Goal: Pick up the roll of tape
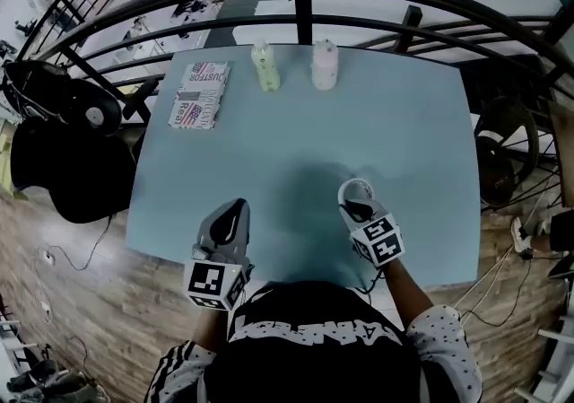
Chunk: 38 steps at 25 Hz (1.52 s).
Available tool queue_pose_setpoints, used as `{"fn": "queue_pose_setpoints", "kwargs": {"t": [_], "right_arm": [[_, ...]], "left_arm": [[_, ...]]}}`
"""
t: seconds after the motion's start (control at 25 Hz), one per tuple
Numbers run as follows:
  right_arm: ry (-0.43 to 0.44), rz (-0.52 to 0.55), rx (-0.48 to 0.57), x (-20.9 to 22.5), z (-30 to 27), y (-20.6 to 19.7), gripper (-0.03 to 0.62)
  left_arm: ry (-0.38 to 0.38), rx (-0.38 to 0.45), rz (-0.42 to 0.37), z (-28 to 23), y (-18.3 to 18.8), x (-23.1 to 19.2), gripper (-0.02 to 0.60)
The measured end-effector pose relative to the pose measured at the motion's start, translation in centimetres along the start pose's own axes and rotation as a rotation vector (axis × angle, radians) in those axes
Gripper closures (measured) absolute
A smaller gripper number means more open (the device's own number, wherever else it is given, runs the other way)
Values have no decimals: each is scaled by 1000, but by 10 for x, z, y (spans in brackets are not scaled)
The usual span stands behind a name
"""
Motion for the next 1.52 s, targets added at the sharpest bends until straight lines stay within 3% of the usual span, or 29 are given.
{"fn": "queue_pose_setpoints", "kwargs": {"t": [0.4,1.16,1.52], "right_arm": [[-68,-170,137,17,48,0,543],[-157,-252,361,20,144,29,542],[-161,-270,466,16,179,44,542]], "left_arm": [[-137,50,-33,-27,19,21,581],[-337,100,-48,-66,51,64,581],[-375,119,-54,-69,59,77,581]]}}
Point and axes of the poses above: the fingertips, and each gripper's own axes: z backward along the fingers, x to its right, y out of its top, the point moved 7 cm from there along z, backward along the fingers, and after that the axes turned 7 degrees about -z, right-handed, at the moved point
